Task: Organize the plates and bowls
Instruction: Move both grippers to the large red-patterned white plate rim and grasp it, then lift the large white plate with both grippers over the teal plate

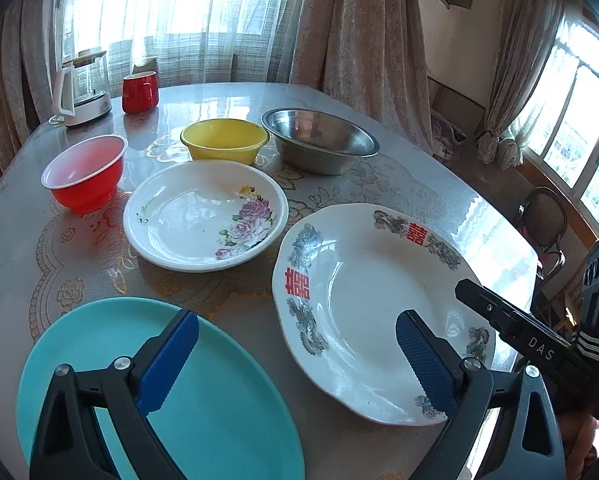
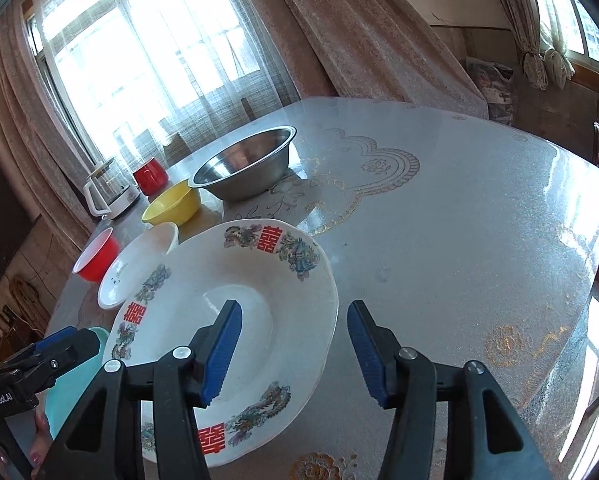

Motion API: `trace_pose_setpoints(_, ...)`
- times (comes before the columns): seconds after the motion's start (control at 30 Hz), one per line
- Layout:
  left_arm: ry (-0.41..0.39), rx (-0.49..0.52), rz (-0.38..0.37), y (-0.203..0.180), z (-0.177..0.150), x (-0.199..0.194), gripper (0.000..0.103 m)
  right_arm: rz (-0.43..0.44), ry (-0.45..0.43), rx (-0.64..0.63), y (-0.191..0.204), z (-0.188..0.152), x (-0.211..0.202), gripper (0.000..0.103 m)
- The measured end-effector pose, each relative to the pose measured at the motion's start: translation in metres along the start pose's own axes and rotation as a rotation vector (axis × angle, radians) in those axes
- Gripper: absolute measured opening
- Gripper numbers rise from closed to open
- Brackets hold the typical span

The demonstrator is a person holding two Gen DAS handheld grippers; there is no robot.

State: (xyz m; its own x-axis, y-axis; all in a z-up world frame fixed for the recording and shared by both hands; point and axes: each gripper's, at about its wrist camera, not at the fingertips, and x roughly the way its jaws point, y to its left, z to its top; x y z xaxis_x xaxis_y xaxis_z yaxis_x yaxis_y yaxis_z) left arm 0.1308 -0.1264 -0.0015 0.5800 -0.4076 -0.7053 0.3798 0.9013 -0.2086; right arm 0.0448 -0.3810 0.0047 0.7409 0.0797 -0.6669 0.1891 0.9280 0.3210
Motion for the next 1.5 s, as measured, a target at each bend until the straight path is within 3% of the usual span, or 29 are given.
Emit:
trace_pose_setpoints(0.37,0.037,-0.015,-0.017,0.002,0.004,0.017,0.085,0.004,0.029,-0.013,0.001,-0.001,0.014,0.041)
trace_pose_setpoints(0.67,0.081,-0.021,-0.009,0.006,0.006,0.034,0.065,0.004,0.058,-0.024,0.001,-0.004,0.022,0.033)
trace_pose_setpoints(0.8,0.112,-0.015,-0.017,0.005,0.006,0.043,0.052,-0.001,0.059,-0.026,0.000,-0.005,0.025,0.029)
trace_pose_setpoints(0.97,0.135,-0.010,-0.028,0.003,0.004,0.051,0.051,0.002,0.043,-0.023,-0.003,-0.006,0.025,0.024)
trace_pose_setpoints(1.5,0.104,0.072,0.053,-0.016,0.004,0.055,0.041,0.012,0.035,-0.051,-0.002,-0.006,0.026,0.023)
